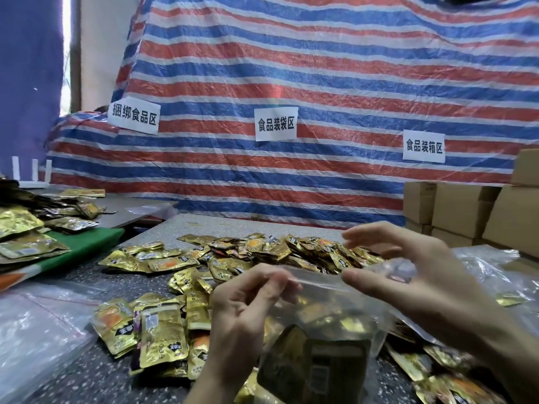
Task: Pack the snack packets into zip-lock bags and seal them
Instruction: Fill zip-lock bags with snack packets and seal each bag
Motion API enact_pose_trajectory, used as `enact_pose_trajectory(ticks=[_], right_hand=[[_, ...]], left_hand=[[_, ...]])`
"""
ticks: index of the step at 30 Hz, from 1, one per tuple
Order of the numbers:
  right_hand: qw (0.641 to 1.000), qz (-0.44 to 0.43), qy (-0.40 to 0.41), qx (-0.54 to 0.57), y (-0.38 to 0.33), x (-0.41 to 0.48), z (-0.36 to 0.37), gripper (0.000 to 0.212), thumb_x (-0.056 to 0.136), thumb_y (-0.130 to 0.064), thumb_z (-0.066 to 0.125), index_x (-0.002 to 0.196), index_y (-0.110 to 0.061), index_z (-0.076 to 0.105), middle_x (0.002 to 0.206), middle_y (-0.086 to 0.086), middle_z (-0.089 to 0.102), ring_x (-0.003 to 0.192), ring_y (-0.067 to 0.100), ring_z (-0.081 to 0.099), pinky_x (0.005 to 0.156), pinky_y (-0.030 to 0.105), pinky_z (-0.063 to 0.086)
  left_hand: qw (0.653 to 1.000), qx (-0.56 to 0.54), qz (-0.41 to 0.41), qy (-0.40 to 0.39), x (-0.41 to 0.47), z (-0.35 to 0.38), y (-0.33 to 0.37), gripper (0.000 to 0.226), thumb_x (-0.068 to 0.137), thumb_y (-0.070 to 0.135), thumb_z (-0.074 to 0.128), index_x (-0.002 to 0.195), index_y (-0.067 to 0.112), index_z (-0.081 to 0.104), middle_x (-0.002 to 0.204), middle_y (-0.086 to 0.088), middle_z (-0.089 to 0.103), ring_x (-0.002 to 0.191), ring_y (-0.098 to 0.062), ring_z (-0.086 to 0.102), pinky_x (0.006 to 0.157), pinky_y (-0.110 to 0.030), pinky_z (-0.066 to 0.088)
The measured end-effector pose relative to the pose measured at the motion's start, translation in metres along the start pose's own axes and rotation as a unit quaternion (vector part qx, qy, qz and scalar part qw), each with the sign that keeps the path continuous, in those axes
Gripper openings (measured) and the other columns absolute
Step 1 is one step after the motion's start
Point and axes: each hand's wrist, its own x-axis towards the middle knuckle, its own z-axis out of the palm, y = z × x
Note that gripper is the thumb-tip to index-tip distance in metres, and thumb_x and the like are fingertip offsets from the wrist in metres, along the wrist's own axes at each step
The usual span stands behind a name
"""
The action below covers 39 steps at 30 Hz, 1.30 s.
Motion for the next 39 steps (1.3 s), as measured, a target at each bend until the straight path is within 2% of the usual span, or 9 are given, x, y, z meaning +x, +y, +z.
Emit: enact_pose_trajectory(ticks=[2, 5, 9, 15, 21, 26, 30, 36, 39], right_hand=[[0.994, -0.049, -0.058, -0.082, -0.014, 0.011, 0.005, 0.048, 0.071, -0.074, 0.059, 0.11, -0.046, 0.065, 0.113, -0.035, 0.062, 0.11, -0.018, 0.051, 0.087, 0.013, 0.043], [0.982, -0.083, -0.134, -0.1, -0.029, 0.023, 0.018, 0.021, 0.085, -0.053, 0.067, 0.094, -0.035, 0.073, 0.093, -0.02, 0.071, 0.092, -0.004, 0.063, 0.078, 0.027, 0.054], [0.984, -0.081, -0.139, -0.077, -0.032, 0.028, 0.023, 0.006, 0.089, -0.032, 0.073, 0.086, -0.028, 0.074, 0.078, -0.01, 0.071, 0.075, 0.006, 0.065, 0.068, 0.031, 0.055], [0.984, -0.082, -0.126, -0.099, -0.036, 0.026, 0.024, 0.014, 0.08, -0.041, 0.061, 0.078, -0.028, 0.066, 0.069, -0.002, 0.064, 0.064, 0.014, 0.058, 0.061, 0.044, 0.051], [0.979, -0.086, -0.141, -0.122, -0.039, 0.028, 0.029, 0.017, 0.089, -0.048, 0.064, 0.087, -0.031, 0.064, 0.079, -0.014, 0.066, 0.073, 0.004, 0.058, 0.064, 0.033, 0.052], [0.977, -0.096, -0.135, -0.131, -0.037, 0.029, 0.03, 0.019, 0.093, -0.048, 0.064, 0.088, -0.029, 0.062, 0.078, -0.011, 0.064, 0.073, 0.007, 0.056, 0.066, 0.038, 0.051], [0.977, -0.095, -0.14, -0.133, -0.036, 0.028, 0.03, 0.015, 0.093, -0.045, 0.062, 0.09, -0.03, 0.06, 0.08, -0.011, 0.065, 0.074, 0.007, 0.057, 0.065, 0.041, 0.052], [0.978, -0.082, -0.165, -0.101, -0.027, 0.028, 0.022, 0.01, 0.093, -0.039, 0.066, 0.086, -0.032, 0.063, 0.079, -0.016, 0.063, 0.076, 0.004, 0.058, 0.062, 0.031, 0.049], [0.978, -0.064, -0.177, -0.084, -0.019, 0.026, 0.017, 0.01, 0.092, -0.038, 0.067, 0.085, -0.032, 0.063, 0.08, -0.015, 0.063, 0.077, 0.005, 0.058, 0.067, 0.037, 0.054]], left_hand=[[1.0, 0.003, 0.007, -0.013, -0.001, 0.002, 0.002, 0.024, 0.089, 0.026, 0.063, 0.076, 0.008, 0.072, 0.073, -0.01, 0.068, 0.071, -0.016, 0.064, 0.066, -0.02, 0.05], [1.0, -0.01, 0.007, -0.018, -0.002, 0.002, 0.002, 0.024, 0.09, 0.017, 0.057, 0.077, 0.003, 0.072, 0.076, -0.012, 0.069, 0.073, -0.016, 0.064, 0.067, -0.018, 0.049], [1.0, 0.003, 0.005, -0.025, -0.002, 0.001, 0.004, 0.029, 0.095, 0.018, 0.048, 0.085, 0.006, 0.073, 0.083, -0.007, 0.072, 0.076, -0.011, 0.067, 0.068, -0.014, 0.049], [0.997, 0.061, 0.038, -0.04, -0.002, 0.002, 0.002, 0.025, 0.098, 0.018, 0.049, 0.086, 0.013, 0.07, 0.078, 0.002, 0.07, 0.073, -0.01, 0.065, 0.065, -0.016, 0.048], [0.994, 0.084, 0.067, -0.033, -0.003, -0.001, 0.0, 0.029, 0.096, 0.034, 0.046, 0.085, 0.017, 0.067, 0.072, -0.002, 0.064, 0.065, -0.017, 0.058, 0.059, -0.02, 0.043], [0.988, 0.124, 0.084, -0.025, -0.002, 0.0, 0.002, 0.028, 0.099, 0.034, 0.042, 0.078, 0.029, 0.061, 0.07, 0.015, 0.059, 0.063, 0.001, 0.052, 0.057, -0.012, 0.038], [0.987, 0.136, 0.08, 0.005, -0.004, 0.003, 0.0, 0.026, 0.101, 0.029, 0.047, 0.083, 0.022, 0.065, 0.071, 0.004, 0.063, 0.062, -0.006, 0.056, 0.057, -0.016, 0.04], [0.991, 0.111, 0.065, 0.037, -0.006, 0.009, 0.002, 0.026, 0.097, 0.019, 0.048, 0.076, 0.019, 0.064, 0.071, -0.004, 0.062, 0.063, -0.011, 0.058, 0.059, -0.015, 0.043], [0.992, 0.099, 0.055, 0.051, -0.005, 0.01, 0.002, 0.029, 0.095, 0.021, 0.047, 0.073, 0.012, 0.063, 0.071, -0.007, 0.063, 0.062, -0.014, 0.059, 0.057, -0.017, 0.044]])
